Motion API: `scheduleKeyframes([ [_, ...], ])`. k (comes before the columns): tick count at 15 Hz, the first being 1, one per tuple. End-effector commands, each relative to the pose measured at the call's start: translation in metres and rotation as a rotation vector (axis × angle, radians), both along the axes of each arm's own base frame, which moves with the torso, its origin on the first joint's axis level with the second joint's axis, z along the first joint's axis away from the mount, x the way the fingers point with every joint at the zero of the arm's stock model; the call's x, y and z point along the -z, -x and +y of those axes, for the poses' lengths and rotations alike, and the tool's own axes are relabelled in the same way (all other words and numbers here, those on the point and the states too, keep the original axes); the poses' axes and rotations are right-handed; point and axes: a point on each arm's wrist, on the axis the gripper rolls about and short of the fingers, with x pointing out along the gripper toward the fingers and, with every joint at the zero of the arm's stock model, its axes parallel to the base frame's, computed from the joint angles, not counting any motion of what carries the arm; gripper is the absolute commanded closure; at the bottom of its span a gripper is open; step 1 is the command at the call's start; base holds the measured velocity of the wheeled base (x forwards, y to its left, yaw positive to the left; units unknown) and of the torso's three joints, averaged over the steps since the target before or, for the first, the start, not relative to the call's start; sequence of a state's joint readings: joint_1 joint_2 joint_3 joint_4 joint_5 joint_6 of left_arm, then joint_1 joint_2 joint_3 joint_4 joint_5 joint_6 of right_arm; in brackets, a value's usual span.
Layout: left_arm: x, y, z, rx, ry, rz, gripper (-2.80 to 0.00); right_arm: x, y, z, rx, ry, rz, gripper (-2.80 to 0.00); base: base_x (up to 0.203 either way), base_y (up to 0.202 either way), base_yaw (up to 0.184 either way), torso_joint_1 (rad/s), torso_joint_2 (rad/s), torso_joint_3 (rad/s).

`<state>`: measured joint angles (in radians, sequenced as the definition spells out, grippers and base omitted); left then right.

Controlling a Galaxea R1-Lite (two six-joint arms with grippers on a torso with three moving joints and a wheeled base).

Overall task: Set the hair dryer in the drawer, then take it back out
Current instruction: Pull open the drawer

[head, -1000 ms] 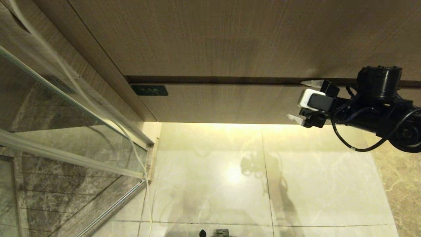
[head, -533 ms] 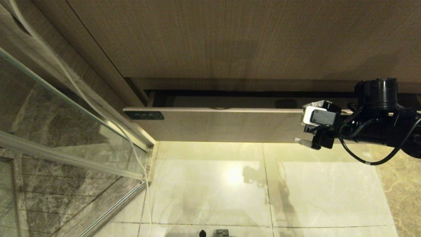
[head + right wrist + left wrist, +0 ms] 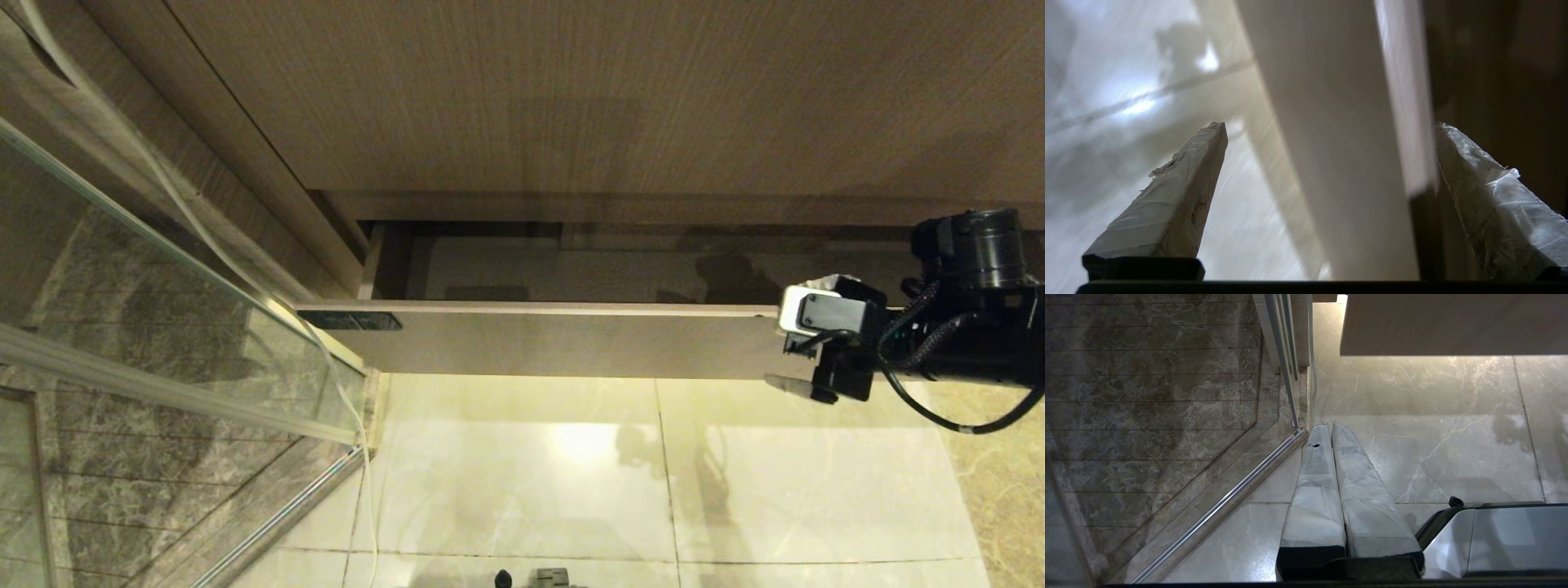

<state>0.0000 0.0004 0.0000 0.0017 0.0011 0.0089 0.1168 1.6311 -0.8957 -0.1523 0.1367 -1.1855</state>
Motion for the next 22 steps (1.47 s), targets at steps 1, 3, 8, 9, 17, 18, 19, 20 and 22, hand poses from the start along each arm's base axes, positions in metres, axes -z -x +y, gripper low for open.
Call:
scheduleKeyframes([
  [1,0.000,0.000,0.000,0.000,0.000,-0.001,0.00,-0.015,0.025,-0.006,0.054,0.036,-0.026,-2.80,0.000,0.000,0.000,0.000,0.00,0.000],
  [3,0.000,0.000,0.000,0.000,0.000,-0.001,0.00,-0.021,0.048,-0.009,0.085,0.060,-0.002,-2.80,0.000,0.000,0.000,0.000,0.00,0.000],
  [8,0.000,0.000,0.000,0.000,0.000,-0.001,0.00,-0.050,0.111,-0.017,0.099,0.061,-0.072,-2.80,0.000,0.000,0.000,0.000,0.00,0.000],
  [9,0.000,0.000,0.000,0.000,0.000,-0.001,0.00,-0.057,0.129,-0.019,0.103,0.059,-0.081,-2.80,0.000,0.000,0.000,0.000,0.00,0.000],
  [17,0.000,0.000,0.000,0.000,0.000,-0.001,0.00,-0.070,0.228,-0.041,0.318,0.069,-0.086,0.00,0.000,0.000,0.000,0.000,0.00,0.000],
  [18,0.000,0.000,0.000,0.000,0.000,-0.001,0.00,-0.070,0.235,-0.043,0.361,0.069,-0.096,0.00,0.000,0.000,0.000,0.000,0.00,0.000],
  [19,0.000,0.000,0.000,0.000,0.000,-0.001,0.00,-0.071,0.241,-0.043,0.397,0.065,-0.105,0.00,0.000,0.000,0.000,0.000,0.00,0.000],
  [20,0.000,0.000,0.000,0.000,0.000,-0.001,0.00,-0.070,0.244,-0.043,0.423,0.045,-0.106,0.00,0.000,0.000,0.000,0.000,0.00,0.000],
  [22,0.000,0.000,0.000,0.000,0.000,-0.001,0.00,-0.071,0.248,-0.044,0.517,0.005,-0.094,0.00,0.000,0.000,0.000,0.000,0.00,0.000],
])
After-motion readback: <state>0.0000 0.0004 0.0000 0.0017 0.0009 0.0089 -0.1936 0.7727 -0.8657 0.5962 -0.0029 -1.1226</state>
